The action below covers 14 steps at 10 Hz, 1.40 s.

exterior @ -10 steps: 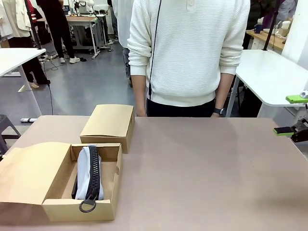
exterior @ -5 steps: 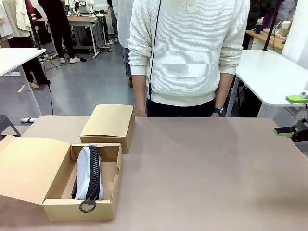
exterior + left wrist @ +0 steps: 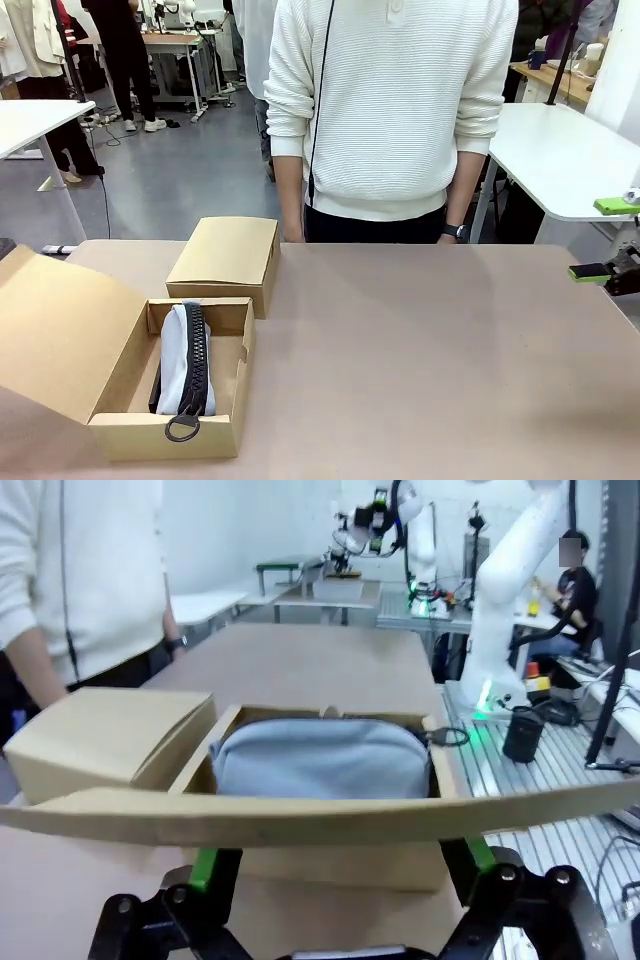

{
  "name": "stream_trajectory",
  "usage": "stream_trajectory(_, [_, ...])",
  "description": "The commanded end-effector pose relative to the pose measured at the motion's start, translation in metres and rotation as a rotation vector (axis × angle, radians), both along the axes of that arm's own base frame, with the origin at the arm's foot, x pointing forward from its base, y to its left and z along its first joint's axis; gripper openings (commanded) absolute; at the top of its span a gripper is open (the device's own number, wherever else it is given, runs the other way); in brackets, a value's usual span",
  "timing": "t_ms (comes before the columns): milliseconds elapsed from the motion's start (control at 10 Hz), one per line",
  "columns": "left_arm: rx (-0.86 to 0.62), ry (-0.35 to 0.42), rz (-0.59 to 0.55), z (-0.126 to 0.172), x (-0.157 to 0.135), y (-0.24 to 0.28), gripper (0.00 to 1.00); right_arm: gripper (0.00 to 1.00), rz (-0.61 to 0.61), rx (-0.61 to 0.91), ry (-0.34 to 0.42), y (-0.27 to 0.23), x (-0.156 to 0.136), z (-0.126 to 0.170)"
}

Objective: Place items inside the box.
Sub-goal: Close the lid of the Mailer Box closest to the robot.

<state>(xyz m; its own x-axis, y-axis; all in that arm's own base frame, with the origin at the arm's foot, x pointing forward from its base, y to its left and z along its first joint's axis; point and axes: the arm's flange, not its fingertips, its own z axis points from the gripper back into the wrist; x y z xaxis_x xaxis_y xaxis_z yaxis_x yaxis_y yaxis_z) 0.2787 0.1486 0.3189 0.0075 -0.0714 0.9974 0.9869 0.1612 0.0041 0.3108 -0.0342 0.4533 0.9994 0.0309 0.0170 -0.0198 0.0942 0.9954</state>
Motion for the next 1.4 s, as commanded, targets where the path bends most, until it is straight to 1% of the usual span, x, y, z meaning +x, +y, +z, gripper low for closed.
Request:
stream_trajectory(0, [-0.016, -0.015, -0.041, 0.014, -0.021, -0.052, 1.00, 1.00, 0.001, -0.001, 0.018, 0.000, -0.001, 0.004])
stream_trajectory(100, [-0.042, -0.014, -0.078, 0.021, -0.028, -0.070, 1.00, 1.00, 0.001, -0.001, 0.018, 0.000, -0.001, 0.004])
stream_trajectory(200, [-0.057, -0.040, -0.062, 0.027, -0.035, -0.090, 1.00, 1.00, 0.001, -0.001, 0.018, 0.000, -0.001, 0.004])
stream_trajectory(300, [-0.093, -0.012, -0.065, 0.029, -0.040, -0.111, 1.00, 1.00, 0.001, -0.001, 0.018, 0.000, -0.001, 0.004])
stream_trajectory(400, [-0.099, -0.024, -0.053, 0.023, -0.047, -0.136, 1.00, 1.00, 0.001, -0.001, 0.018, 0.000, -0.001, 0.004])
stream_trajectory(500, [-0.096, -0.017, -0.054, 0.017, -0.056, -0.159, 1.00, 1.00, 0.001, -0.001, 0.018, 0.000, -0.001, 0.004])
stream_trajectory(600, [-0.061, -0.040, -0.050, 0.010, -0.062, -0.178, 1.00, 1.00, 0.001, -0.001, 0.018, 0.000, -0.001, 0.004])
stream_trajectory(700, [-0.020, -0.026, -0.075, 0.003, -0.068, -0.196, 1.00, 1.00, 0.001, -0.001, 0.018, 0.000, -0.001, 0.004])
stream_trajectory(800, [0.014, -0.014, -0.072, -0.009, -0.076, -0.215, 1.00, 1.00, 0.001, -0.001, 0.018, 0.000, -0.001, 0.004])
stream_trajectory(900, [0.052, -0.026, -0.072, -0.020, -0.084, -0.229, 1.00, 1.00, 0.001, -0.001, 0.018, 0.000, -0.001, 0.004])
stream_trajectory(1000, [0.086, 0.013, -0.055, -0.019, -0.083, -0.230, 1.00, 1.00, 0.001, -0.001, 0.018, 0.000, -0.001, 0.004])
stream_trajectory(1100, [0.020, -0.003, -0.116, -0.007, 0.076, -0.118, 1.00, 1.00, 0.001, -0.001, 0.018, 0.000, -0.001, 0.004])
stream_trajectory(1300, [0.020, -0.003, -0.116, -0.007, 0.076, -0.118, 1.00, 1.00, 0.001, -0.001, 0.018, 0.000, -0.001, 0.004])
